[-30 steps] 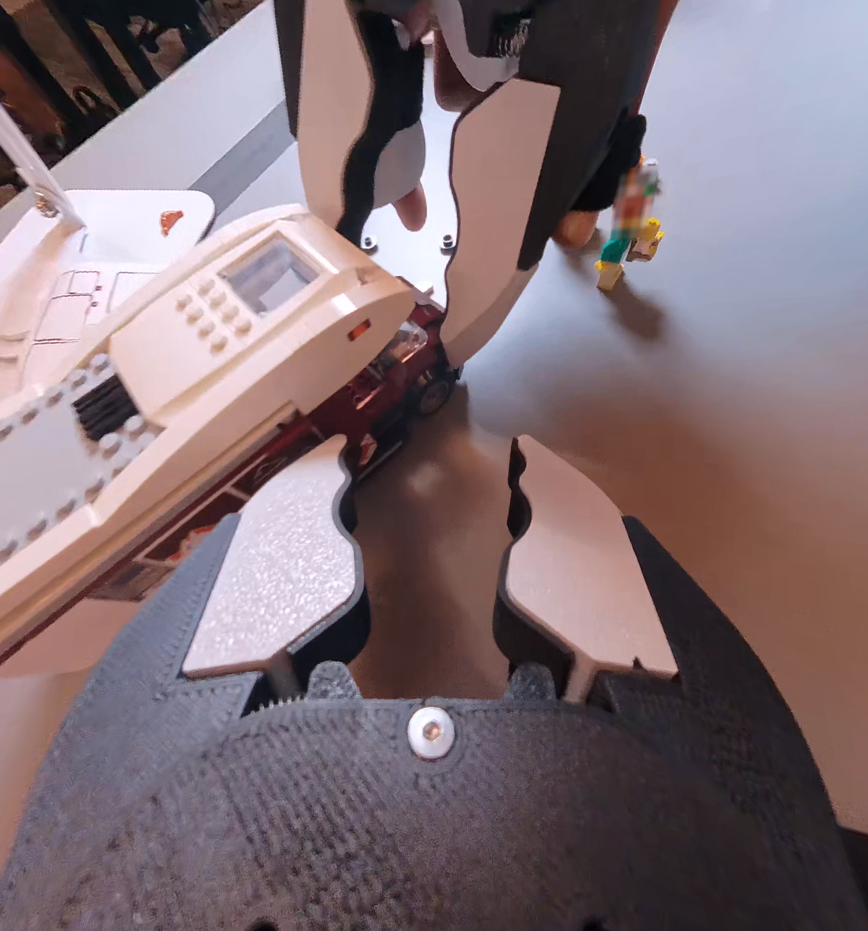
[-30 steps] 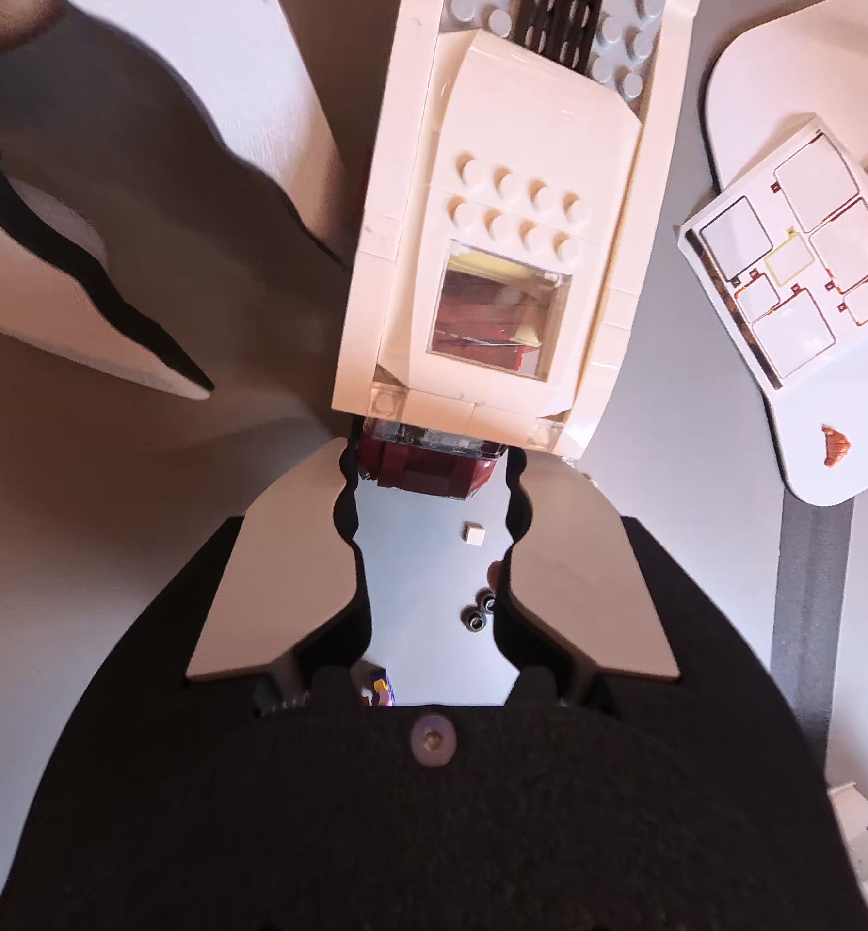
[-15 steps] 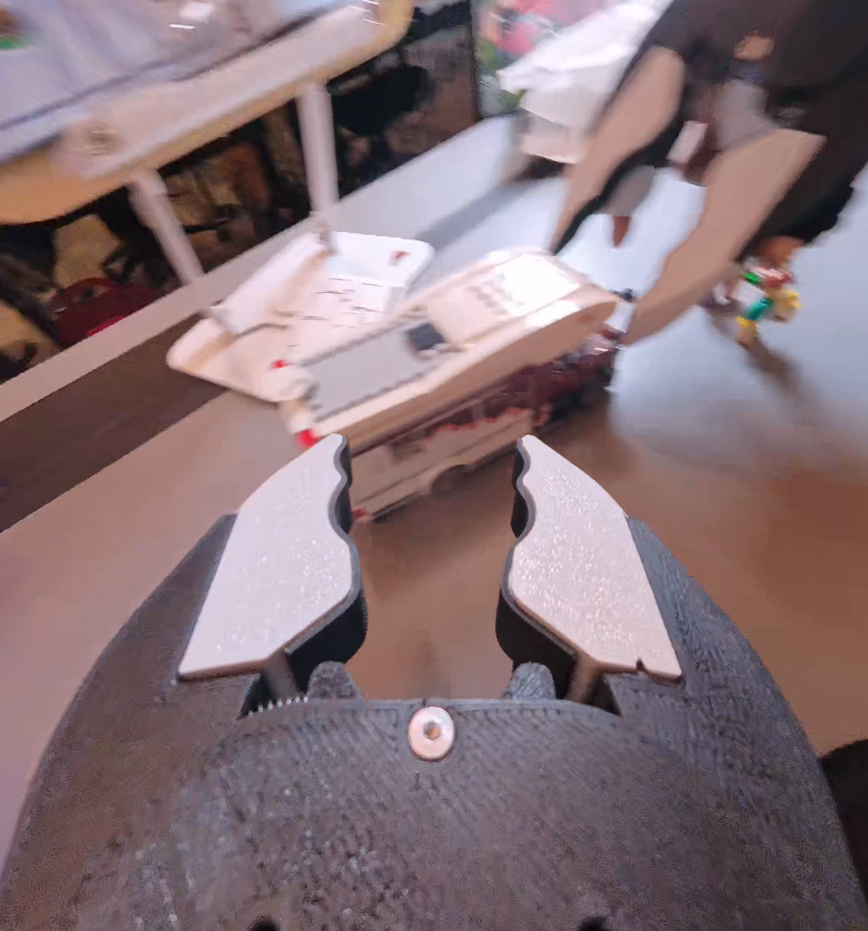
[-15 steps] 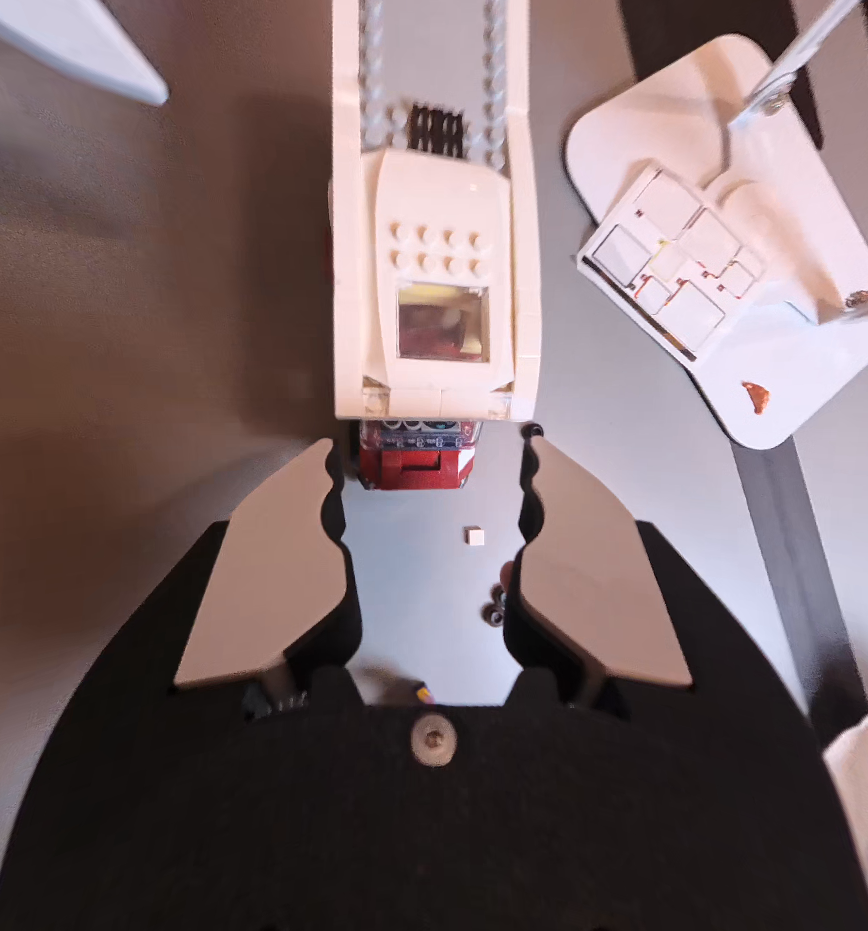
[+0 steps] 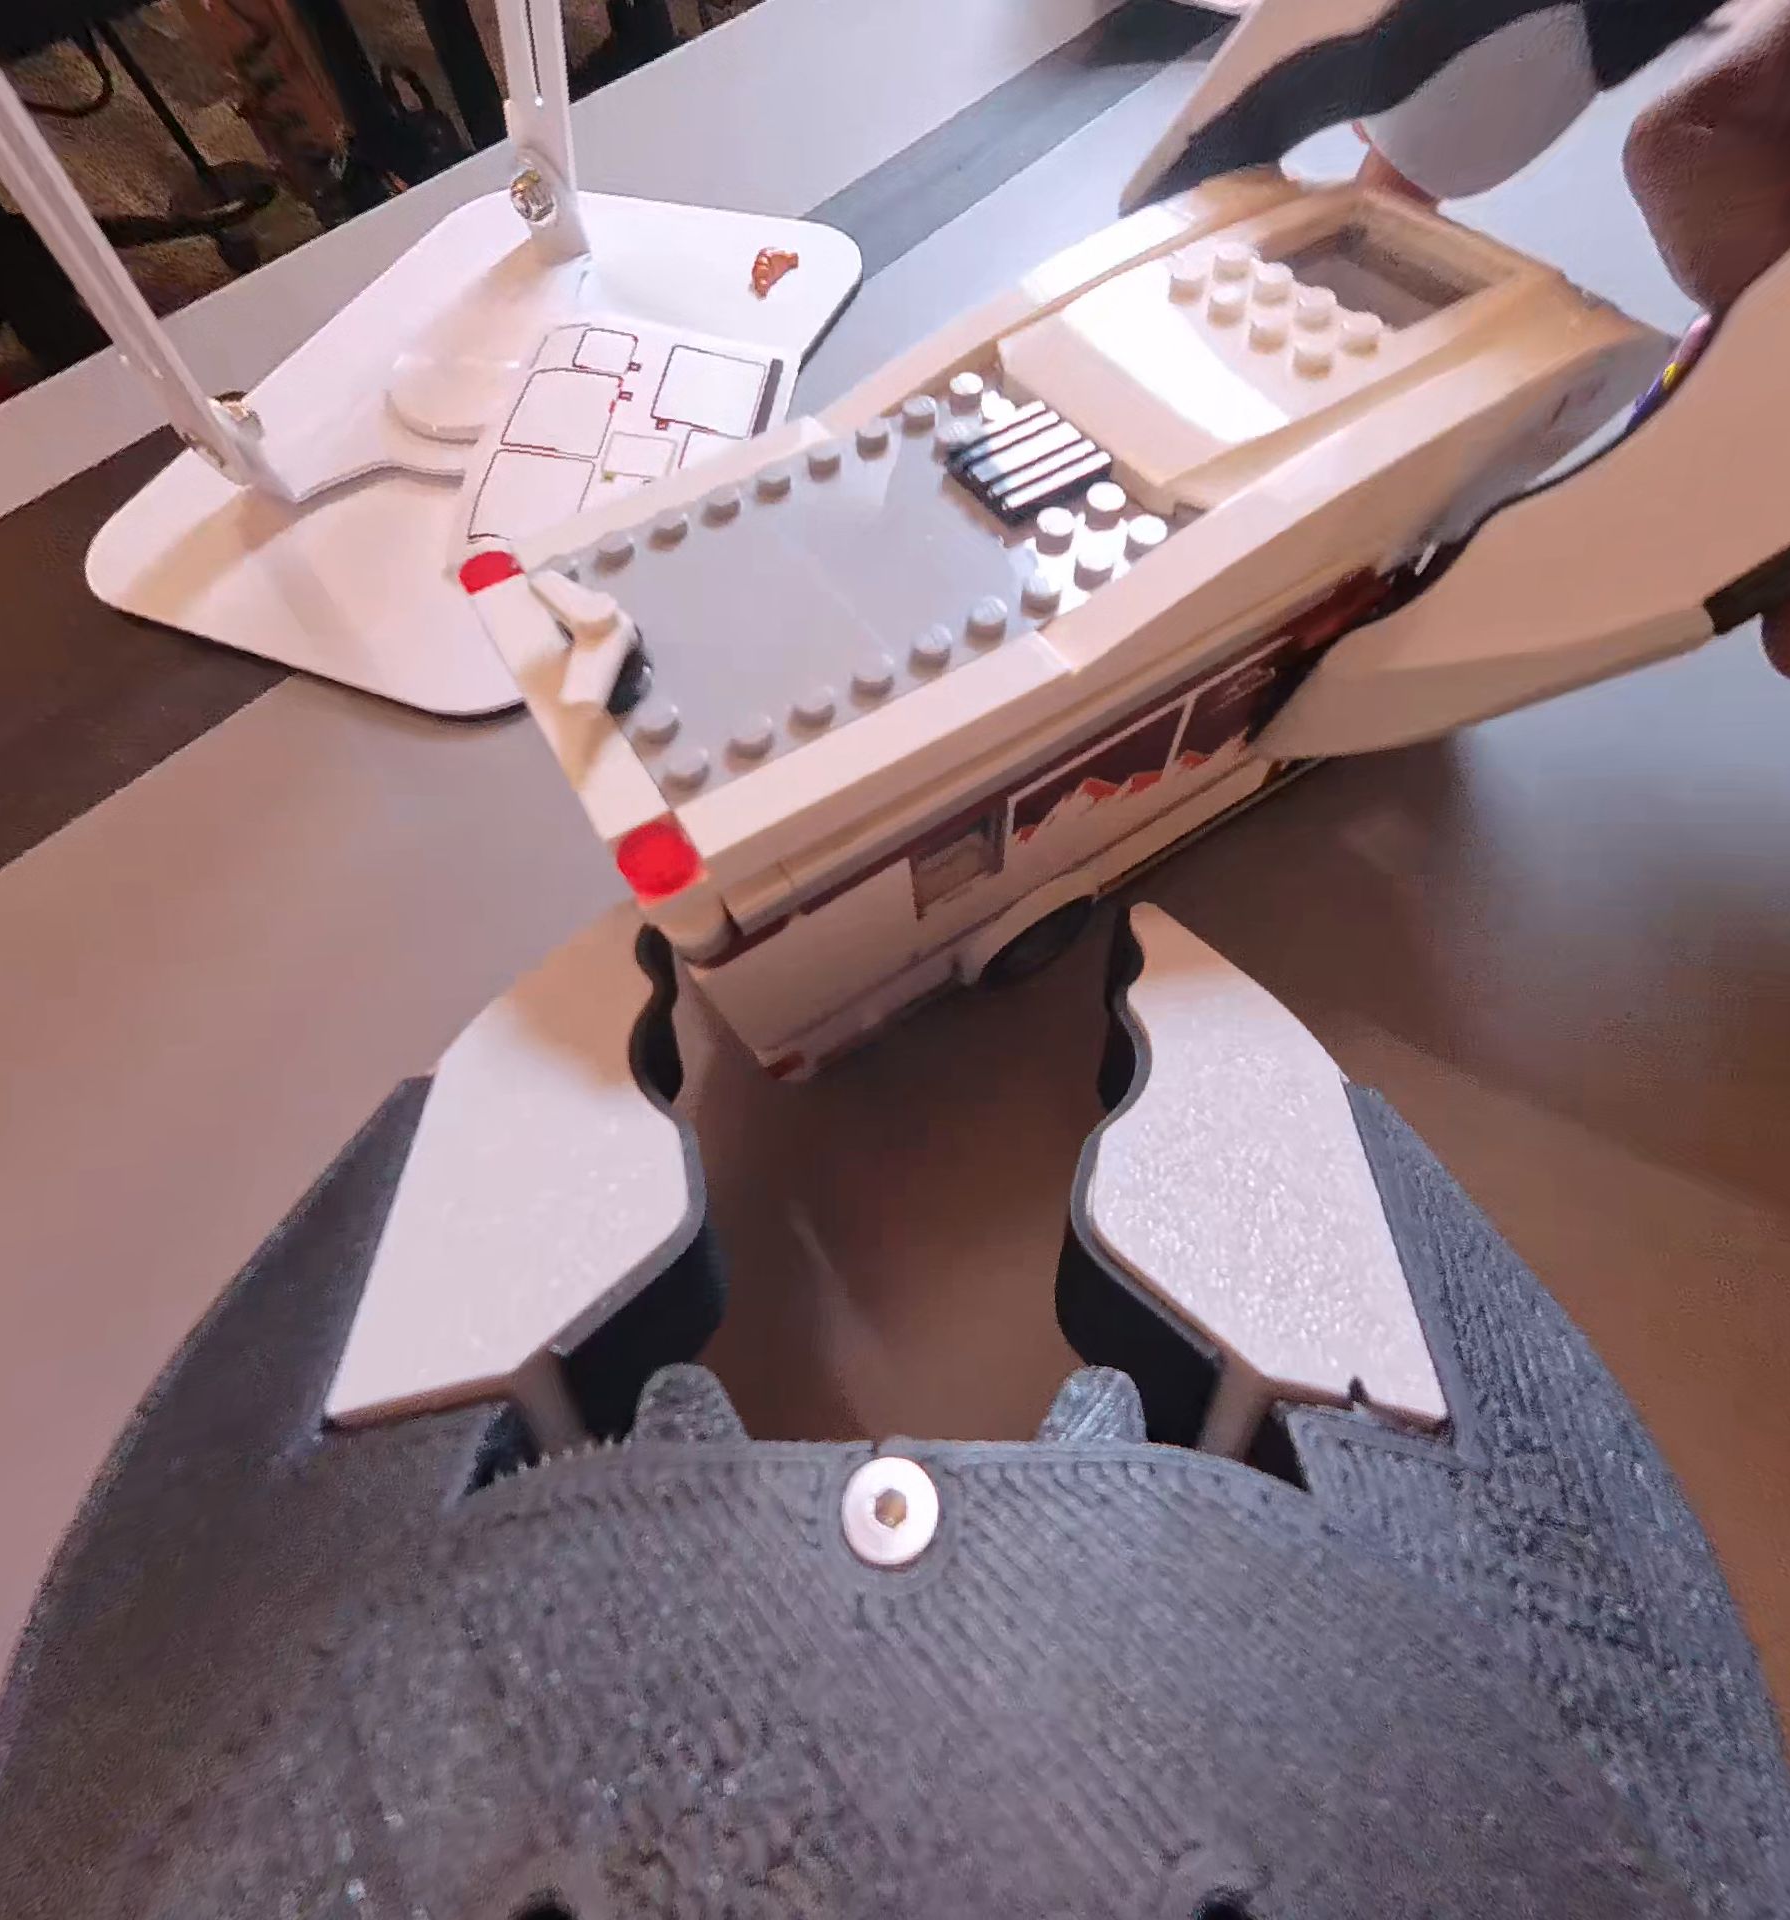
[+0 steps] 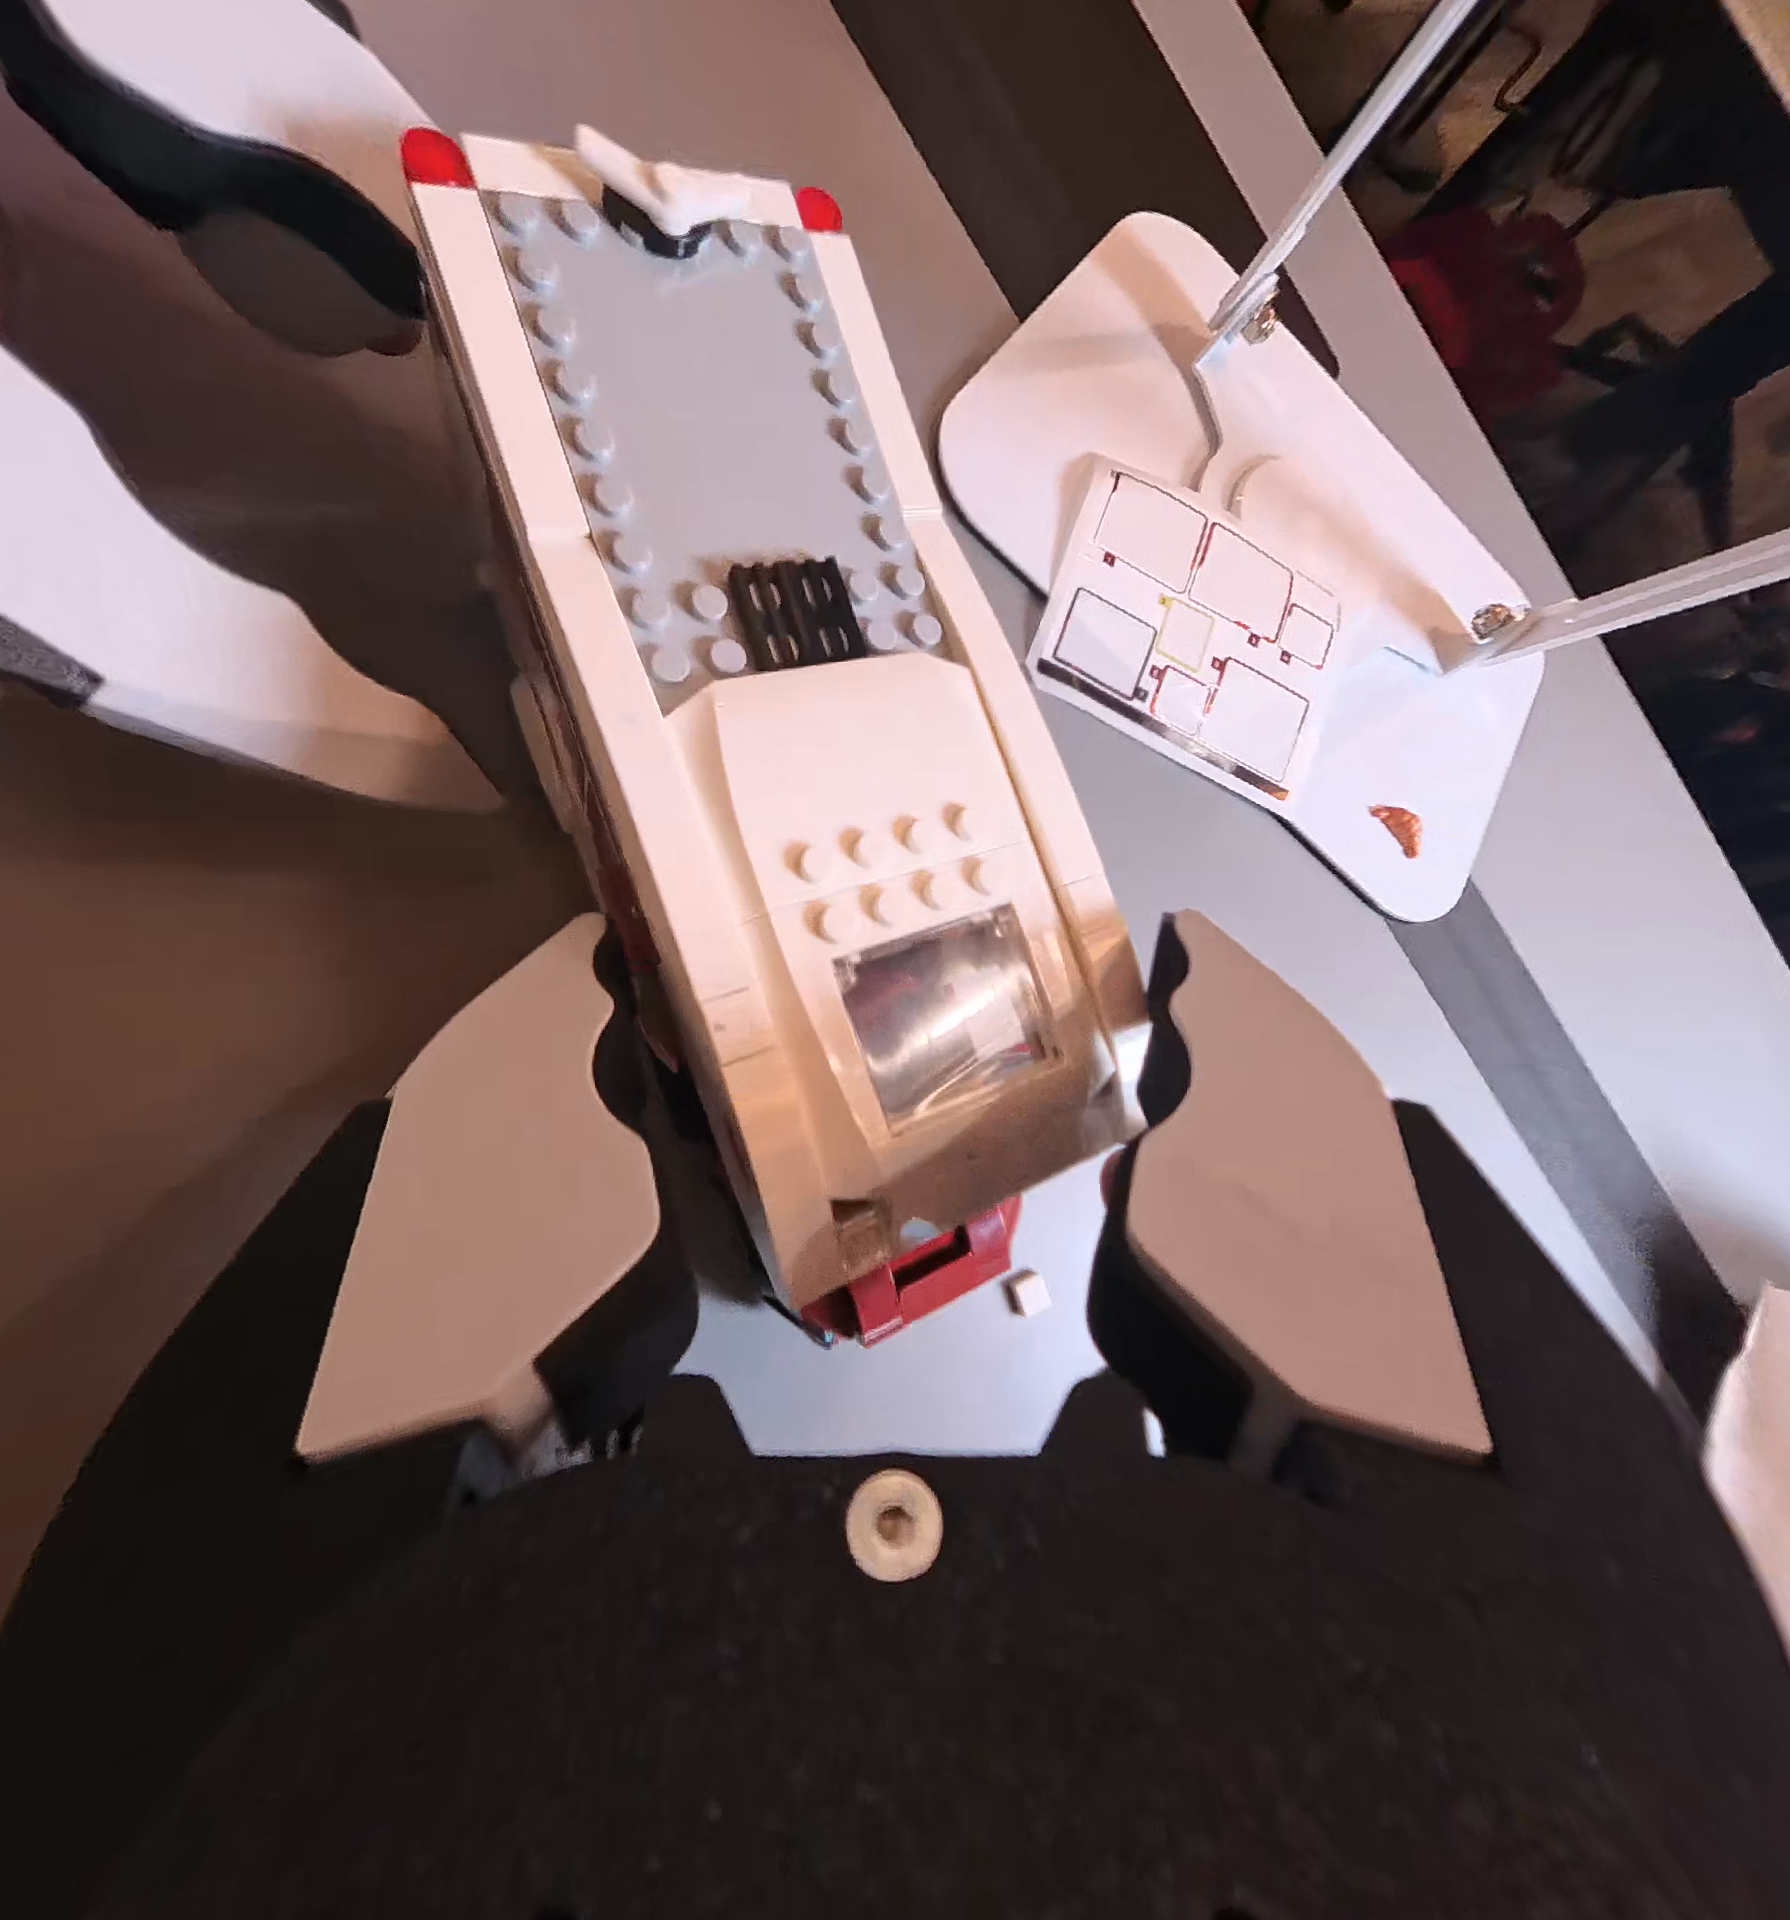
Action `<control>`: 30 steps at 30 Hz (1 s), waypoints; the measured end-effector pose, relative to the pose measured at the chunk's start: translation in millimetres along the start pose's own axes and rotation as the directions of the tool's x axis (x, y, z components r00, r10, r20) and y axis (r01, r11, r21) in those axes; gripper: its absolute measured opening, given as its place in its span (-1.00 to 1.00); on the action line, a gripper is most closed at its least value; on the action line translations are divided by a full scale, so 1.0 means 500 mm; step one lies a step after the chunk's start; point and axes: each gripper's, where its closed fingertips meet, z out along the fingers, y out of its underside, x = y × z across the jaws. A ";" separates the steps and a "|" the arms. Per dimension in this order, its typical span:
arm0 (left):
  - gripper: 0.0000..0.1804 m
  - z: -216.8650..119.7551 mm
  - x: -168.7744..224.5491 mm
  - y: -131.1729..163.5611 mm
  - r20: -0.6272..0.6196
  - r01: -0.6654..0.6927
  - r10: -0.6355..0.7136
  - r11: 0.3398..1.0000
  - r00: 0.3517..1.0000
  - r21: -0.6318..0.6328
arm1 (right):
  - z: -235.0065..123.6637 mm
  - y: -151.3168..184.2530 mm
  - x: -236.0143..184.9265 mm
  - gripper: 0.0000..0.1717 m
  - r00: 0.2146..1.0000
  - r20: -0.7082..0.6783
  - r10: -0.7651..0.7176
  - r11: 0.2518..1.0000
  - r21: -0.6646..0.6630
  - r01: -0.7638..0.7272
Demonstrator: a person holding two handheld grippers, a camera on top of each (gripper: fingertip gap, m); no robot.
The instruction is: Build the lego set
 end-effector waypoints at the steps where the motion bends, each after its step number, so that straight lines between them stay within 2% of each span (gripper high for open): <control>1: -0.09 0.001 0.003 0.001 0.010 -0.009 0.009 1.000 1.000 -0.002 | 0.000 0.001 0.001 0.09 1.000 0.002 -0.006 1.000 -0.001 0.006; 6: -0.09 -0.003 0.007 0.003 0.023 -0.001 0.001 1.000 1.000 -0.023 | 0.001 0.000 0.000 0.08 0.998 0.034 -0.049 0.998 0.028 0.048; 9: -0.17 -0.012 0.009 0.007 0.040 -0.002 0.004 0.999 0.999 -0.039 | 0.003 -0.004 0.004 0.06 0.987 0.092 -0.136 0.990 0.059 0.131; 13: -0.31 -0.031 0.030 0.016 0.095 -0.011 0.021 0.994 0.995 -0.110 | 0.003 0.003 0.010 0.04 0.928 0.234 -0.289 0.956 0.107 0.271; 19: -0.32 -0.042 0.075 0.010 0.143 0.065 -0.041 0.983 0.989 -0.169 | -0.003 0.013 0.015 0.04 0.853 0.403 -0.332 0.943 0.122 0.310; 25: -0.36 -0.063 0.121 0.012 0.120 0.080 -0.060 0.982 0.991 -0.172 | -0.030 0.032 0.000 0.04 0.798 0.462 -0.389 0.916 0.099 0.389; 30: -0.40 -0.065 0.148 0.019 0.111 0.023 -0.005 0.987 0.994 -0.159 | -0.044 0.050 -0.004 0.05 0.787 0.445 -0.427 0.898 0.112 0.425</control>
